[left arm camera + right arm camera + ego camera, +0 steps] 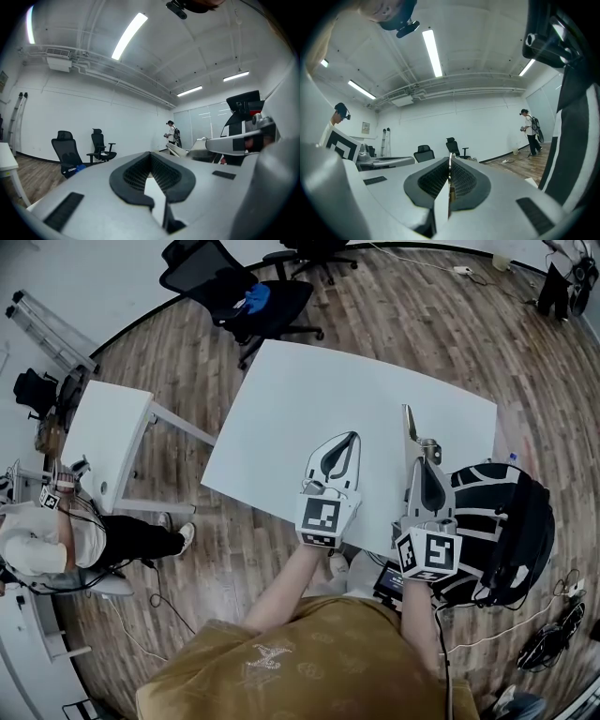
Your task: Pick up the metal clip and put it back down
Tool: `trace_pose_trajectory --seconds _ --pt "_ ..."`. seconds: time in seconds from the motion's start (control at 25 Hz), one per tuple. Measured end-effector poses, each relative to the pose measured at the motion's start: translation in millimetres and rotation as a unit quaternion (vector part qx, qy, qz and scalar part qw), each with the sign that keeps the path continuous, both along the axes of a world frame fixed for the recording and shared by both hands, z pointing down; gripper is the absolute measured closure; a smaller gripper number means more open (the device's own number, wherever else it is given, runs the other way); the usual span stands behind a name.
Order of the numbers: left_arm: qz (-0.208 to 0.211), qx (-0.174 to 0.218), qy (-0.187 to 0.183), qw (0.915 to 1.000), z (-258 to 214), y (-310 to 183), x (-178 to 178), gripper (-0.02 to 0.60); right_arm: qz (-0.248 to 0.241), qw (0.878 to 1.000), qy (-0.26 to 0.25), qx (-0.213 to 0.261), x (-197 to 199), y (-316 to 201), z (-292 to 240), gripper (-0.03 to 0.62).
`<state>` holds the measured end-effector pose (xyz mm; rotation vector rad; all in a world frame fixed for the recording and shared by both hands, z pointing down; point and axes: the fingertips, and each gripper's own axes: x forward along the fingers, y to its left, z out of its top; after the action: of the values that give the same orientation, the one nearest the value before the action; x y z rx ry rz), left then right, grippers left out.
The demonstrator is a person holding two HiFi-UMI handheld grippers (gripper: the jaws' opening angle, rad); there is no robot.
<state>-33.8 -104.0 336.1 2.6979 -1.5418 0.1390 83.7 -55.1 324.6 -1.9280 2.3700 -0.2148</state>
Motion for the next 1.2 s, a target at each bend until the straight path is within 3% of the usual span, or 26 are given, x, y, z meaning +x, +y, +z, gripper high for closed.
trace_pose_trajectory --seconds 0.36,0.52,1.2 --pt "-0.007 0.014 -0.004 0.9999 -3.5 1.6 1.6 0.576 -0.001 1.0 0.0 0.001 -0.6 1.7 -2.1 0.577" --pt "0.004 0.007 0.016 0.9998 -4.9 0.9 3.6 0.575 0.0 1.0 -0.001 -0.002 0.1 1.2 -1.3 0.577" --pt "0.006 -0.009 0.011 0.9999 6.5 0.0 5.5 0.575 0.001 1.0 -0.001 -0.013 1.1 -0.4 6.6 0.577"
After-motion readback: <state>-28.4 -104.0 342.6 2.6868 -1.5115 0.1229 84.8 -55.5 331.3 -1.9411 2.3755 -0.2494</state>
